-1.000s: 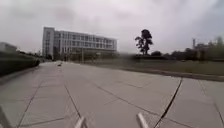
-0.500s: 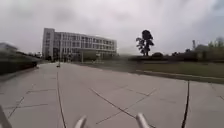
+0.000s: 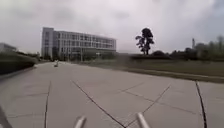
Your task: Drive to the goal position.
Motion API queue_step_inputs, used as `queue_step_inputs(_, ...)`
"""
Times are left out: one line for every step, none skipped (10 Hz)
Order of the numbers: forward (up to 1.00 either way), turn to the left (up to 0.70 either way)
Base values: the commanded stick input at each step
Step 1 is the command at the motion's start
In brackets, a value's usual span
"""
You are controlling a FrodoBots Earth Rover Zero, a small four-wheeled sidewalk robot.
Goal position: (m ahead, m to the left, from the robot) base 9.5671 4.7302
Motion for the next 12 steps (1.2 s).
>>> queue_step_inputs(0.7, 0.0)
queue_step_inputs(0.7, 0.0)
queue_step_inputs(0.7, 0.0)
queue_step_inputs(0.7, 0.0)
queue_step_inputs(0.7, 0.0)
queue_step_inputs(0.7, 0.0)
queue_step_inputs(0.7, 0.0)
queue_step_inputs(0.7, 0.0)
queue_step_inputs(0.7, 0.0)
queue_step_inputs(0.7, 0.06)
queue_step_inputs(0.7, 0.35)
queue_step_inputs(0.7, 0.35)
